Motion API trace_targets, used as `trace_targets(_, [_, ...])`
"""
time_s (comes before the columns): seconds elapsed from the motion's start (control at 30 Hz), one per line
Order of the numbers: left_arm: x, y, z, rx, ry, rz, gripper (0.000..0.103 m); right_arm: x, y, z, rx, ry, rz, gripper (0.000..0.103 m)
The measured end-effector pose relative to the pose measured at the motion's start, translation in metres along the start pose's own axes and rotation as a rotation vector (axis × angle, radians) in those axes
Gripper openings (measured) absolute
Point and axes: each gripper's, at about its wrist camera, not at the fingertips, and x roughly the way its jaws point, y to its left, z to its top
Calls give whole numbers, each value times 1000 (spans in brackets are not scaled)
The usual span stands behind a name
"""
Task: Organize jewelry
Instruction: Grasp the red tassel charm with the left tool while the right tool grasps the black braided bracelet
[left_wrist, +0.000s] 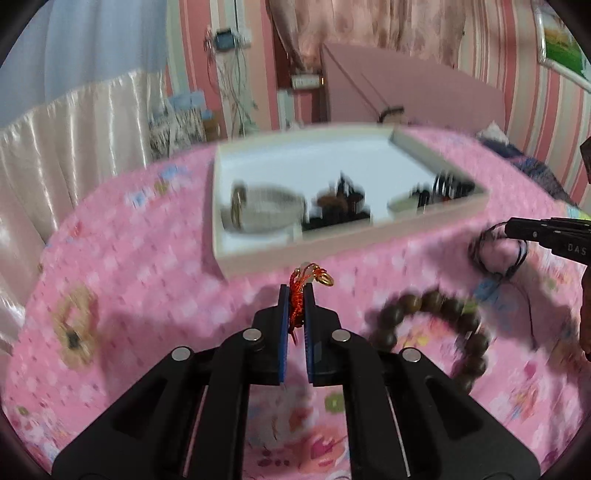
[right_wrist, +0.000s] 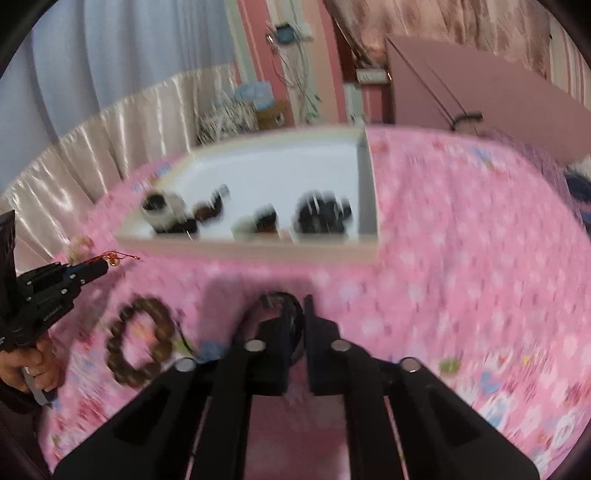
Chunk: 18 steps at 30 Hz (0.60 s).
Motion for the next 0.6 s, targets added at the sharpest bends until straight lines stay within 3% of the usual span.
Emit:
trace_targets(0.3, [-23, 13, 71, -37, -149, 12, 5, -24, 11, 73, -18, -168, 73, 3])
trace_targets(0.6, [6, 17, 116, -97, -189, -19, 5, -6, -4, 107, 89, -237, 170, 3])
